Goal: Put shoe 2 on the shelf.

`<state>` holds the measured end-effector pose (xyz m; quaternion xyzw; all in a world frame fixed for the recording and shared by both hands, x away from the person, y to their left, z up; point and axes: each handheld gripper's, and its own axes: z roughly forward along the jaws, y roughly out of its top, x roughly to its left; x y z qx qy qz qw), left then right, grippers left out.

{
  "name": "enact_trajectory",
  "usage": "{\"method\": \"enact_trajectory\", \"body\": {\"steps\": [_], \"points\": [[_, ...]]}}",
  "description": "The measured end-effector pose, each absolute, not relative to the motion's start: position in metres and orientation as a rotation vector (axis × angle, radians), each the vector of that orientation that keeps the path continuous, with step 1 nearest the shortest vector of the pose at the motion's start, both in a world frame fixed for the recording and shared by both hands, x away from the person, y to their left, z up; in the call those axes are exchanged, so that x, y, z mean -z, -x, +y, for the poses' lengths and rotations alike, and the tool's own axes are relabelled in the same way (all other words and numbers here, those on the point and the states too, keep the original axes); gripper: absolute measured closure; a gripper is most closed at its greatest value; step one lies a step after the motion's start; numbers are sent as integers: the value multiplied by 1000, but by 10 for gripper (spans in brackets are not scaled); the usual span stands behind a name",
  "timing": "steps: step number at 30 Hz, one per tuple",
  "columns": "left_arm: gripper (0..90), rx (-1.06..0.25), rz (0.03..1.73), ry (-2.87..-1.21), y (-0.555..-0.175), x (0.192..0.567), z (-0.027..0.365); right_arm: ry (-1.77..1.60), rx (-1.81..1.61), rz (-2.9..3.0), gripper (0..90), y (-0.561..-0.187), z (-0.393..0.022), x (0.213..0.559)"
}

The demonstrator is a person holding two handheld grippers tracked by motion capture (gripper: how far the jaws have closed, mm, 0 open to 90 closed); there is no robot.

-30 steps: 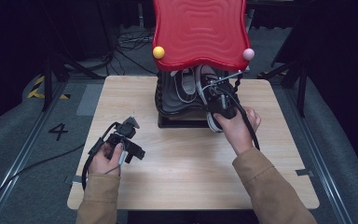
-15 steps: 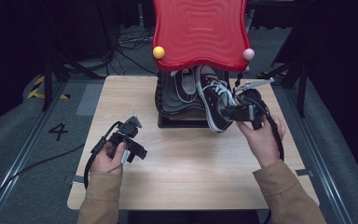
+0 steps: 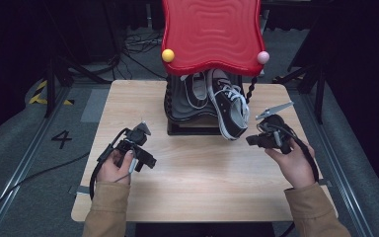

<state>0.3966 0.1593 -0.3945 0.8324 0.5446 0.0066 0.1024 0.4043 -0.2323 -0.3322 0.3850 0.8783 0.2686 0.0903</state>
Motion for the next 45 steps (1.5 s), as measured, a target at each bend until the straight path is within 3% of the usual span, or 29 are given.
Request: {"method": "enact_trajectory", "body": {"steps": [10, 25, 45], "points": [[171, -13, 1605, -2459, -396, 395, 160, -1106, -715, 2669, 898, -415, -210, 367], [171, -17, 1632, -2439, -392, 395, 167, -1021, -787, 2586, 900, -415, -182, 366], [171, -13, 1639, -2434, -392, 396, 170, -1093, -853, 2368, 900, -453, -167, 363]]}}
